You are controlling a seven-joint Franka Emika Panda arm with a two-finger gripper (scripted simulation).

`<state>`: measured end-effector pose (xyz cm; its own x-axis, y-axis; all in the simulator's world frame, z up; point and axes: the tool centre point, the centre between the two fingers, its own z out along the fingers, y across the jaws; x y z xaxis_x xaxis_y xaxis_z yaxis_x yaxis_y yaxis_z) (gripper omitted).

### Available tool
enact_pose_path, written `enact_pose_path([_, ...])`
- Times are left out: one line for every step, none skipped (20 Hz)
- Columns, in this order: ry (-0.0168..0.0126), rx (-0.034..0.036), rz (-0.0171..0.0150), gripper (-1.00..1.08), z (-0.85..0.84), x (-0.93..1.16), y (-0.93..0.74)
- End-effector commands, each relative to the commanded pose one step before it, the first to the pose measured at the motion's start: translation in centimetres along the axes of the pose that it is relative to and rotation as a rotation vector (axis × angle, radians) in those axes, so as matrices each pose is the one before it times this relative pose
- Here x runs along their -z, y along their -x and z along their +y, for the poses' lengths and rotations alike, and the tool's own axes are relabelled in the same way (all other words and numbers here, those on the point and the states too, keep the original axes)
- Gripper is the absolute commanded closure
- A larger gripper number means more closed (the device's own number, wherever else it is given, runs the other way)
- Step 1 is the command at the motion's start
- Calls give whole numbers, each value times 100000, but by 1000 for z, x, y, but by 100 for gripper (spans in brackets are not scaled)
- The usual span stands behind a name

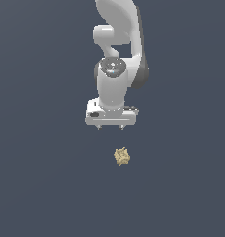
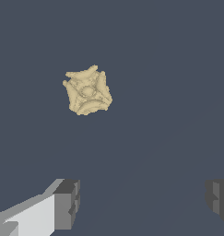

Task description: Pick up the object and move it to a goal position.

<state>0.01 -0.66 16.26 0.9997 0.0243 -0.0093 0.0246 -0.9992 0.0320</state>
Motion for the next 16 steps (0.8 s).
enact_pose_path([10, 596, -18, -92, -97, -119, -184])
enact_pose_path([-6, 426, 7, -92, -74, -85, -147])
enact_pose_path([-14, 497, 16, -92, -88, -102, -180])
enact_pose_path([-22, 573, 24, -92, -101, -120, -213])
enact_pose_path([-30, 654, 30, -92, -116, -139, -244])
enact_pose_path([-36, 732, 32, -92, -128, -159, -272])
enact_pose_path([-42, 827, 33, -92, -144, -181, -302])
enact_pose_path([-50, 917, 35, -92, -158, -204, -331])
enact_pose_path([-62, 998, 40, -92, -171, -227, -360])
enact_pose_path([-77, 1082, 46, -92, -186, -252, -390])
enact_pose_path([-92, 1163, 52, -92, -198, -277, -419])
enact_pose_path([-109, 1246, 57, -92, -209, -305, -446])
enact_pose_path([-128, 1330, 64, -92, -222, -333, -474])
enact_pose_path([-150, 1409, 71, -92, -232, -363, -500])
enact_pose_path([-174, 1486, 80, -92, -243, -394, -524])
enact_pose_path([-185, 1449, 82, -92, -233, -395, -508])
